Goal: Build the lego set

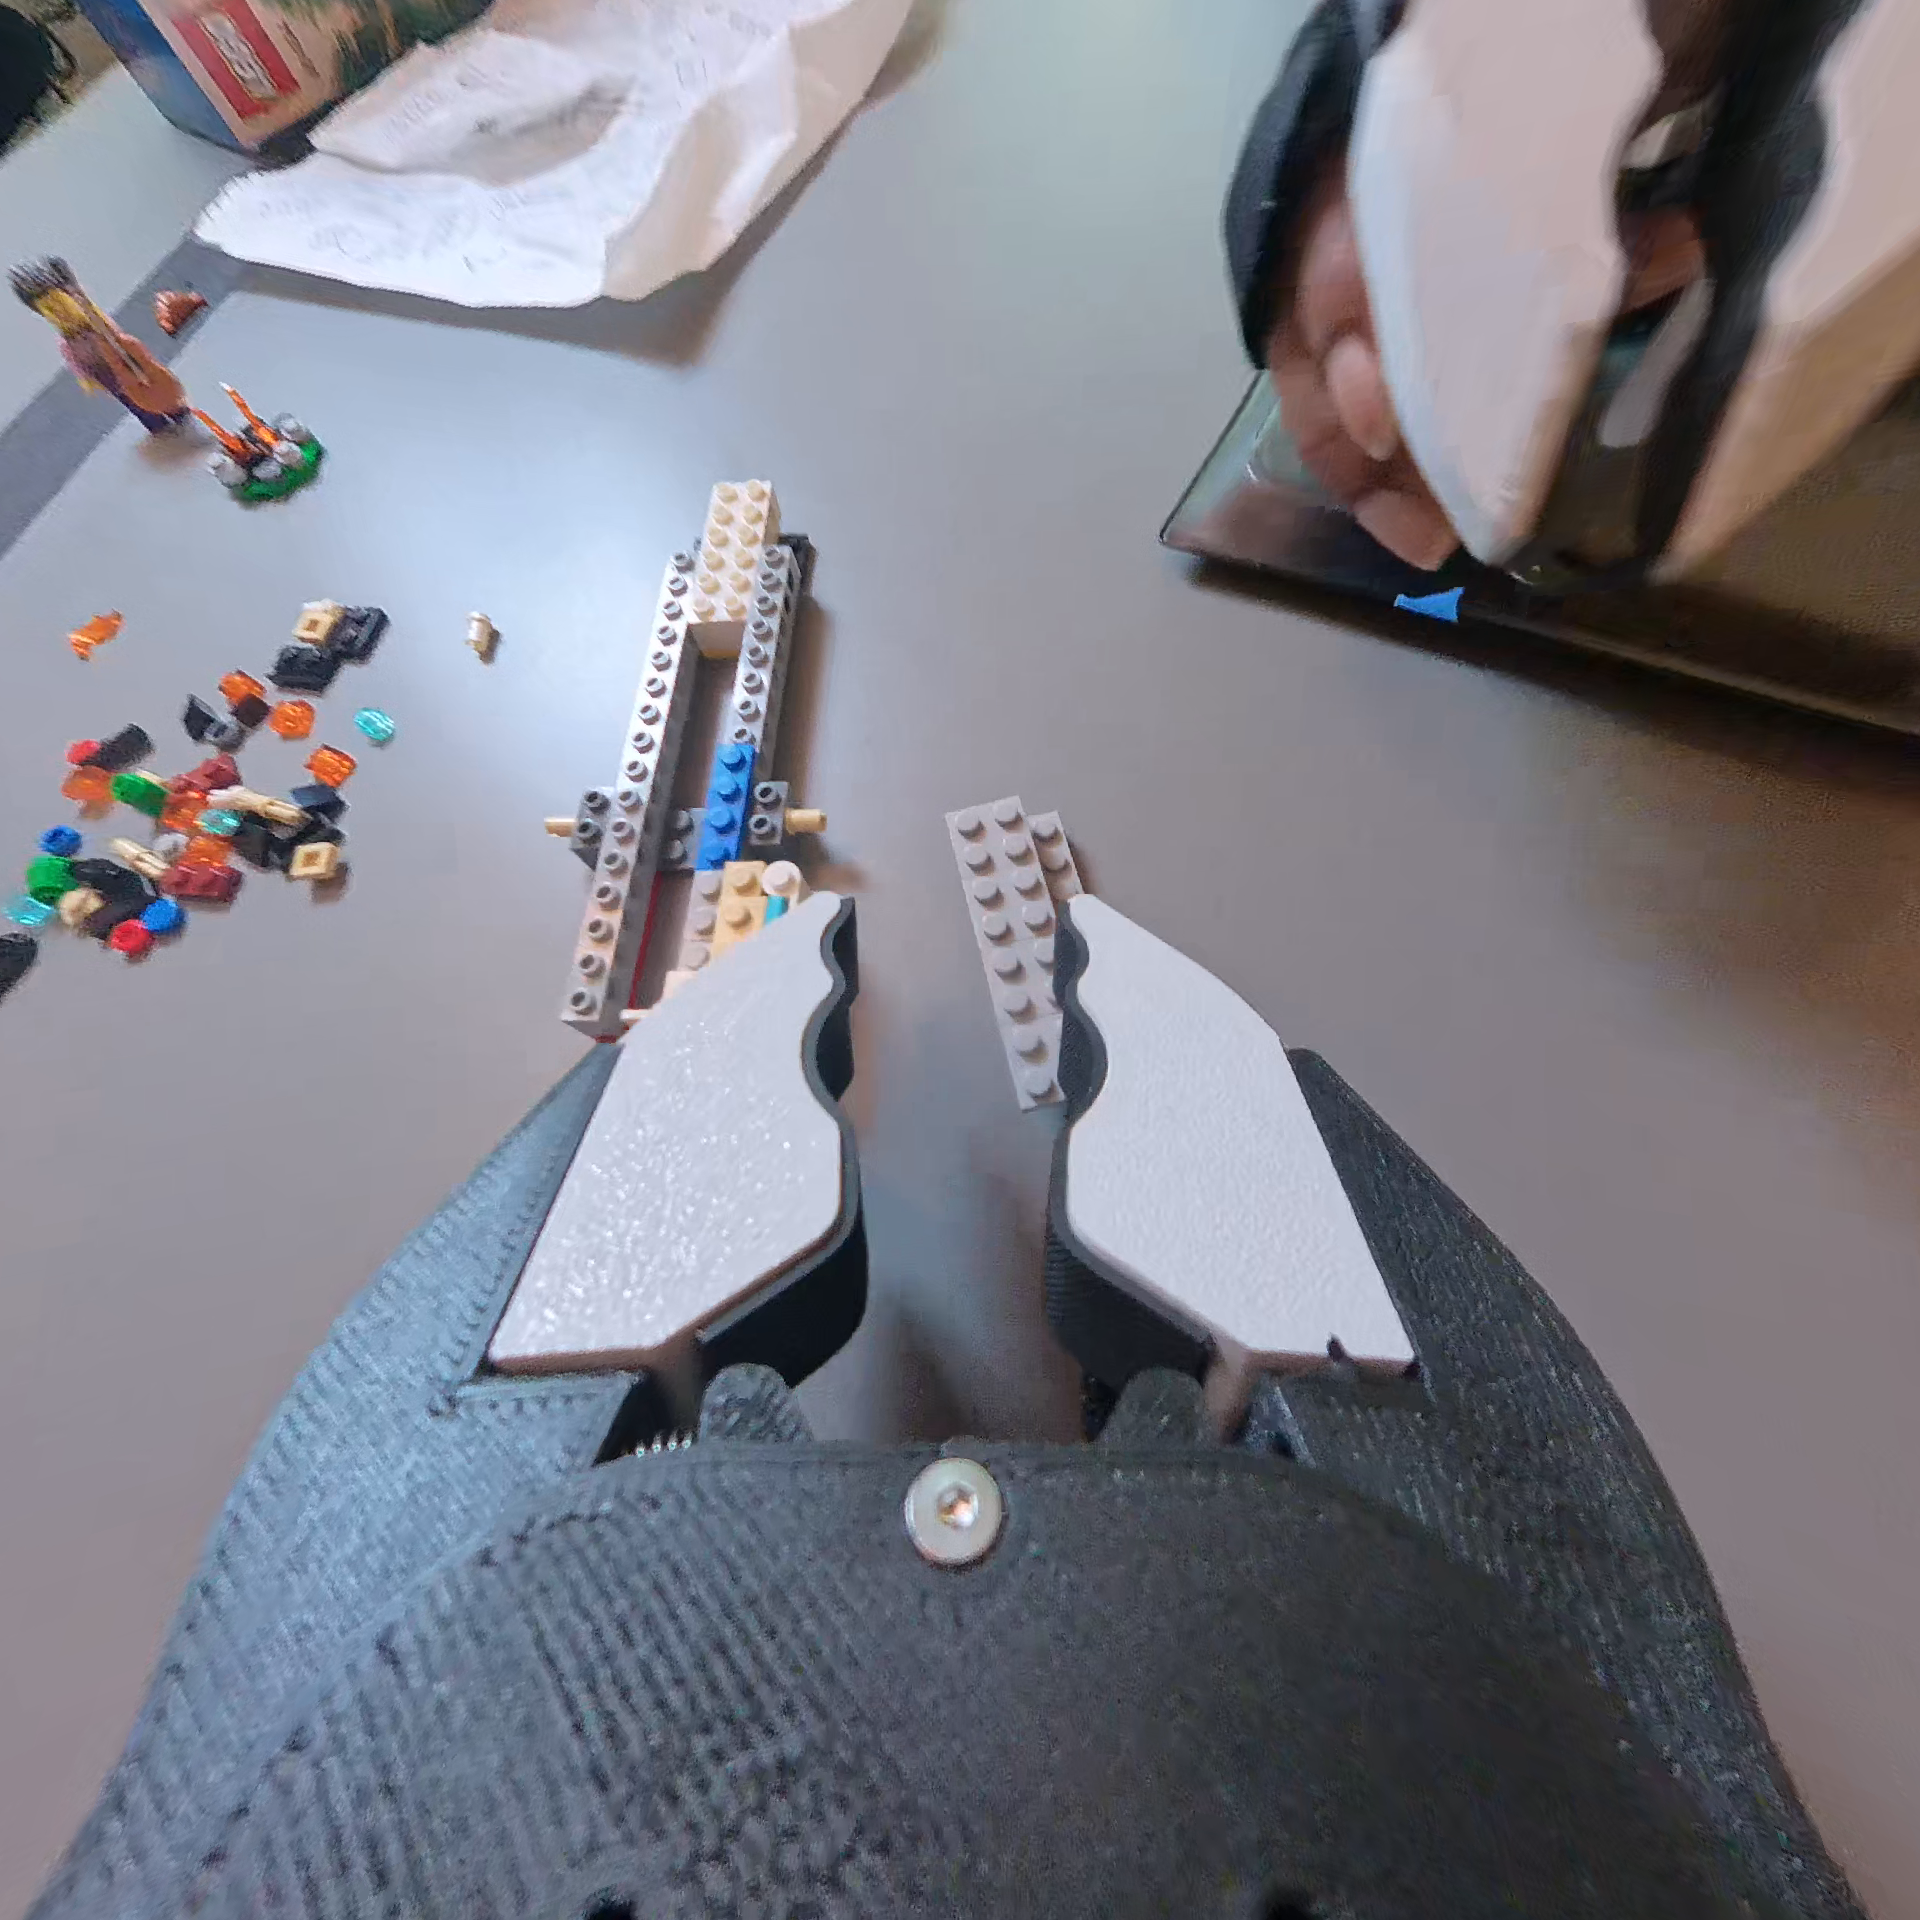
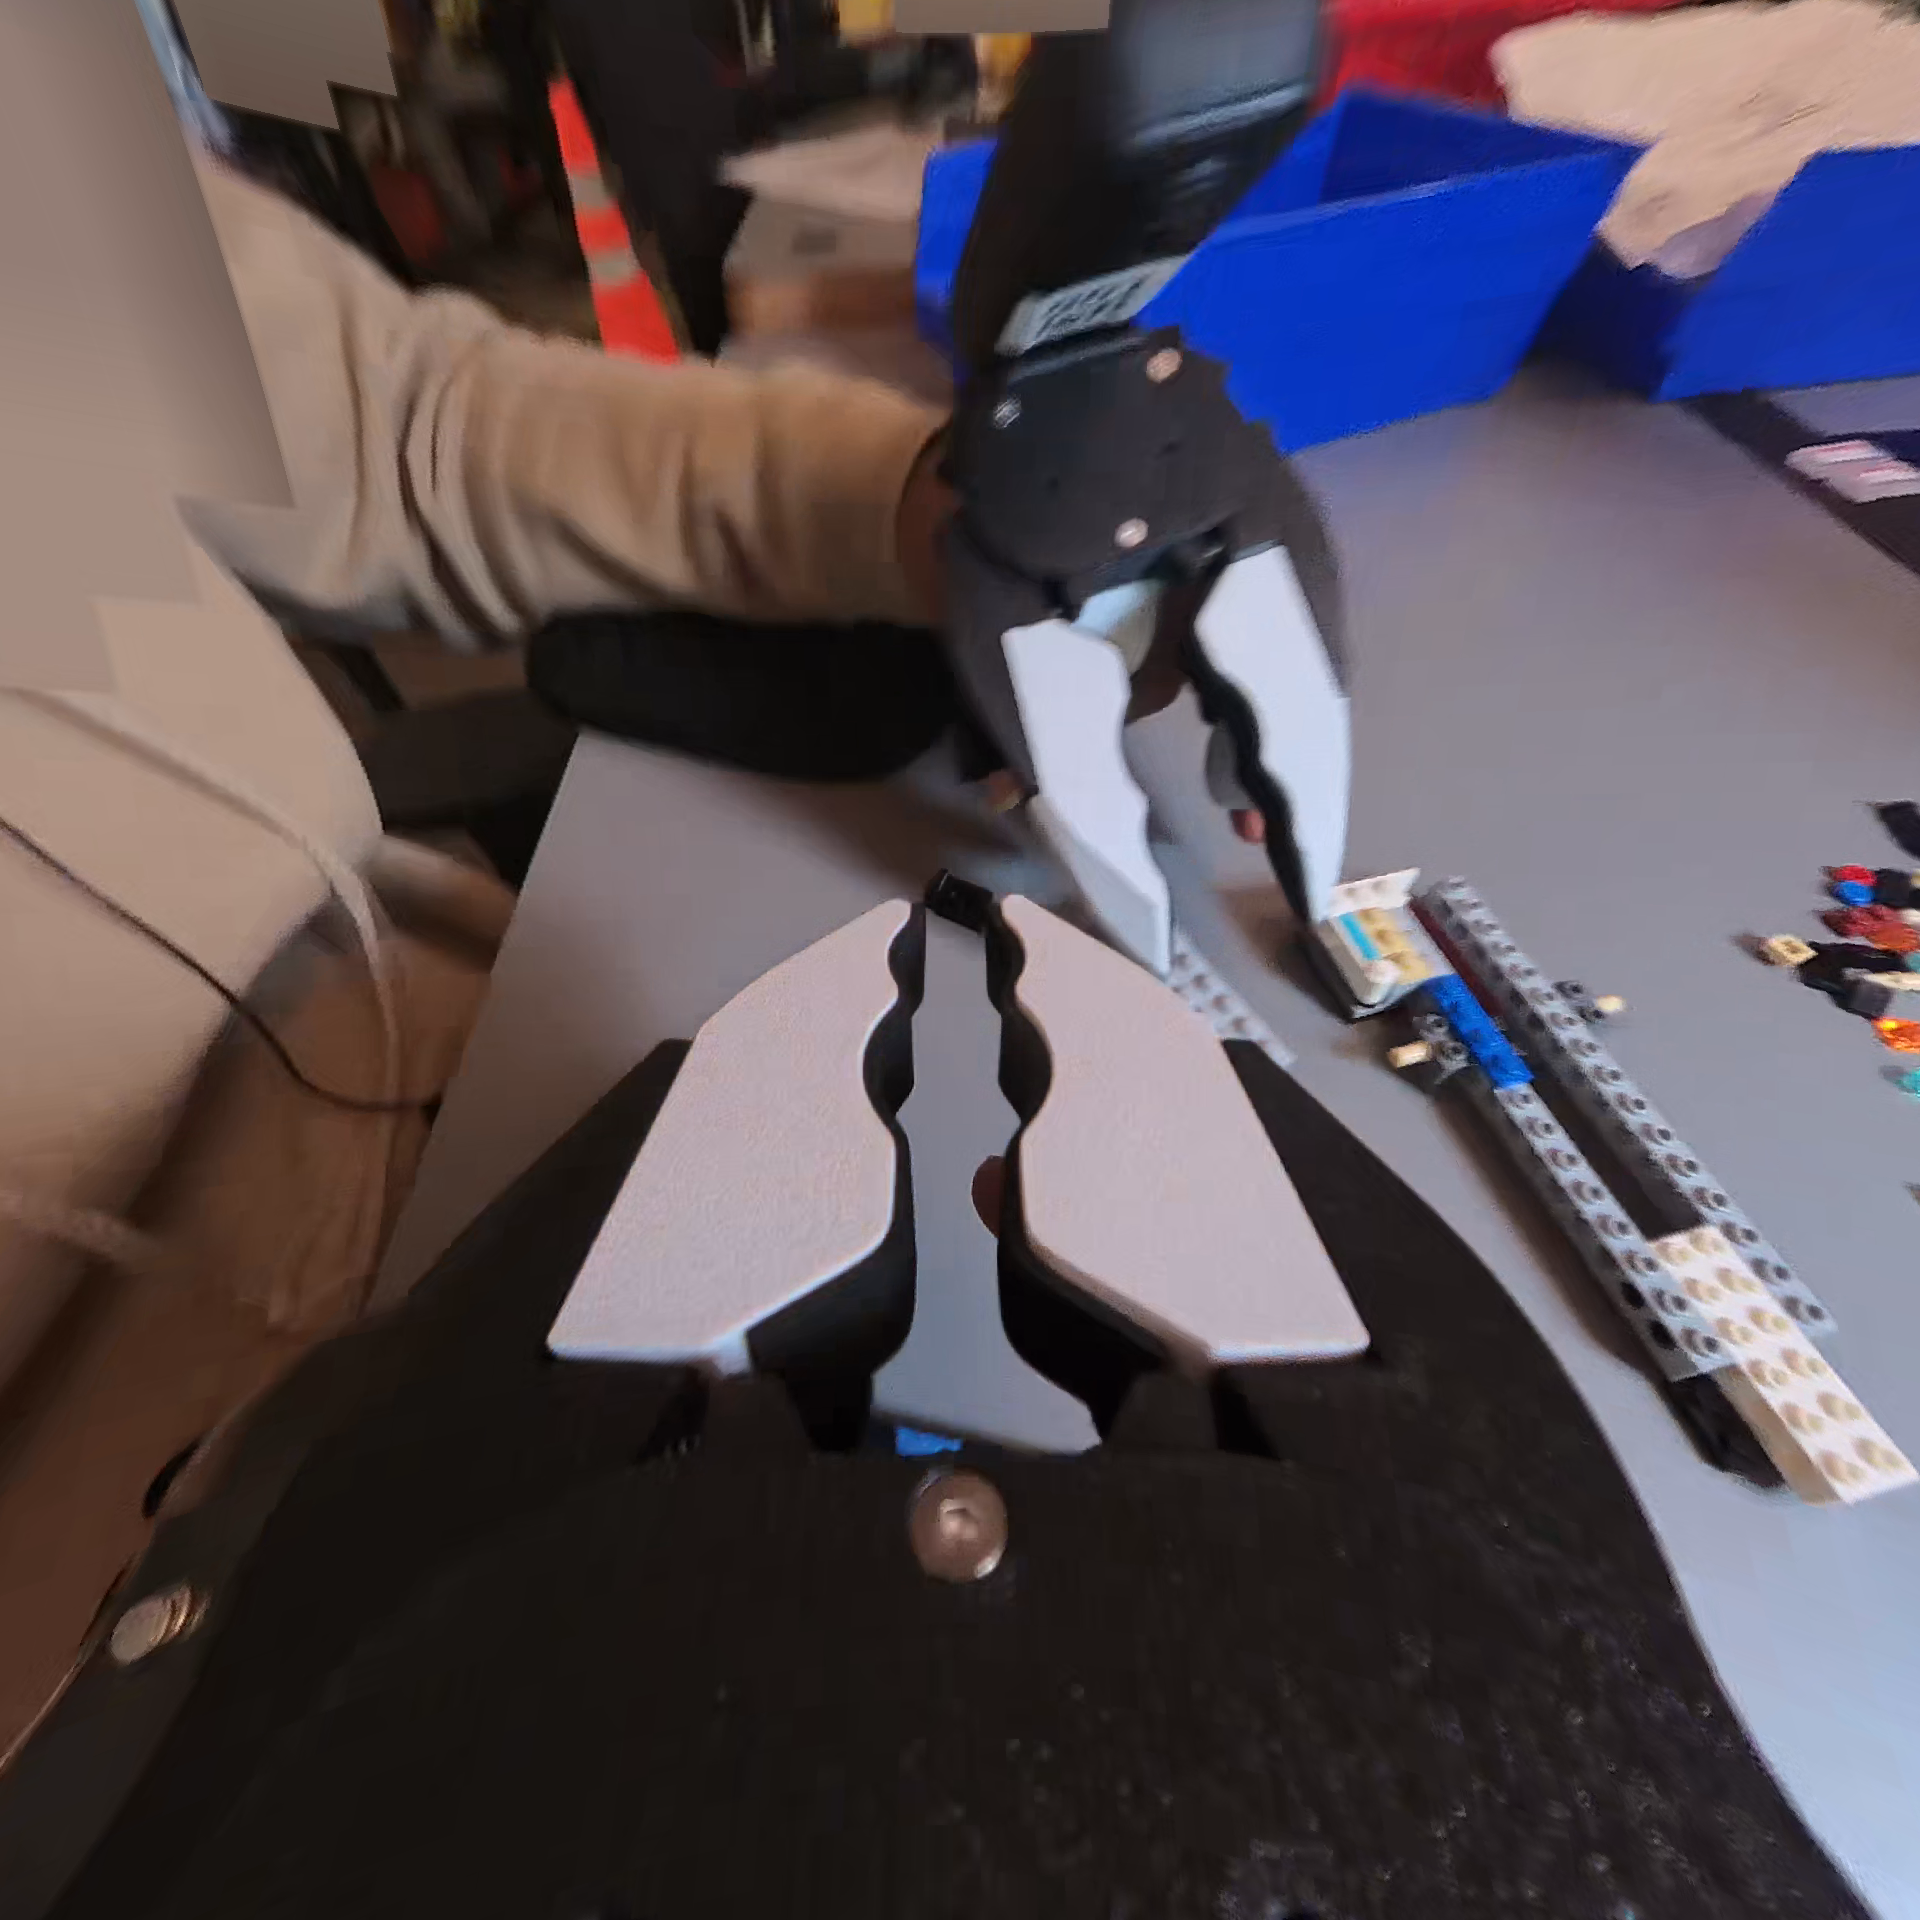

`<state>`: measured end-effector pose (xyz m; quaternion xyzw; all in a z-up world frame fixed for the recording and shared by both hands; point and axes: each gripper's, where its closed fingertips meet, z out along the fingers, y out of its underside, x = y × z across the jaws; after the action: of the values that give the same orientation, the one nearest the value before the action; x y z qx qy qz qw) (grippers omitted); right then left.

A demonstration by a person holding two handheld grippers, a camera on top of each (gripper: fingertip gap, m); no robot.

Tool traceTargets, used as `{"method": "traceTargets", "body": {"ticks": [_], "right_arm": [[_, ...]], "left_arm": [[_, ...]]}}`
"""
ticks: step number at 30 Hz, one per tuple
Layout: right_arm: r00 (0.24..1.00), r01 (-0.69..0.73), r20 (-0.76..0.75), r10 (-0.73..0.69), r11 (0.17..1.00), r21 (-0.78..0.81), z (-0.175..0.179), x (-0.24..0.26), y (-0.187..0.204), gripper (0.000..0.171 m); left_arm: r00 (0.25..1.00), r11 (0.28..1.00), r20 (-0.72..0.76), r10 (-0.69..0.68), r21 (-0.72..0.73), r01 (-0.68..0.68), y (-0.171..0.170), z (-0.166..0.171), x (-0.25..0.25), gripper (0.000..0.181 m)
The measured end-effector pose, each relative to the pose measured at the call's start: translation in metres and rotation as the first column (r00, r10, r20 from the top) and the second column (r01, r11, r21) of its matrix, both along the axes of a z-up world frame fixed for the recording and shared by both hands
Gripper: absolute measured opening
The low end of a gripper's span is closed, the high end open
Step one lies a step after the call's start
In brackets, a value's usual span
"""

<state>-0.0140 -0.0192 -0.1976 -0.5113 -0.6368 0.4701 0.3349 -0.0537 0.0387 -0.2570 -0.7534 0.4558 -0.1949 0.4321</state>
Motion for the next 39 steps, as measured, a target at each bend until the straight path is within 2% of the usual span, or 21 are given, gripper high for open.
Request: {"method": "traceTargets", "body": {"ticks": [4,7,9,13,22,31,35,39], "right_arm": [[0.987,0.026,-0.143,-0.066,0.964,-0.264,0.02,-0.001,0.034,0.011],[0.971,0.014,-0.207,-0.117,0.896,-0.444,0.026,0.0,0.046,0.011],[0.965,-0.012,-0.229,-0.126,0.853,-0.522,0.03,0.002,0.048,0.011],[0.957,-0.056,-0.259,-0.133,0.79,-0.61,0.037,0.003,0.05,0.011],[0.96,-0.115,-0.26,-0.103,0.704,-0.701,0.036,-0.008,0.048,0.01],[0.957,-0.206,-0.284,-0.061,0.546,-0.812,0.039,-0.021,0.049,0.011],[0.958,-0.201,-0.281,-0.06,0.56,-0.804,0.039,-0.018,0.048,0.006],[0.959,-0.2,-0.278,-0.053,0.569,-0.798,0.039,-0.018,0.046,0.007]], "left_arm": [[0.997,0.993,0.076,-0.001,0.119,-0.008,0.004,0.023,0.003,0.032],[0.991,0.96,0.127,-0.035,0.279,-0.002,-0.001,0.049,0.012,0.018],[0.987,0.934,0.159,-0.034,0.356,-0.025,-0.003,0.064,0.018,0.014],[0.974,0.912,0.224,-0.046,0.407,-0.05,-0.009,0.083,0.03,0.016],[0.965,0.889,0.257,-0.044,0.451,-0.08,-0.011,0.093,0.037,0.016],[0.96,0.863,0.28,-0.016,0.489,-0.128,-0.008,0.101,0.026,0.011],[0.96,0.859,0.28,-0.027,0.498,-0.121,-0.009,0.102,0.025,0.0],[0.963,0.867,0.269,-0.019,0.485,-0.118,-0.007,0.097,0.026,0.0]]}}
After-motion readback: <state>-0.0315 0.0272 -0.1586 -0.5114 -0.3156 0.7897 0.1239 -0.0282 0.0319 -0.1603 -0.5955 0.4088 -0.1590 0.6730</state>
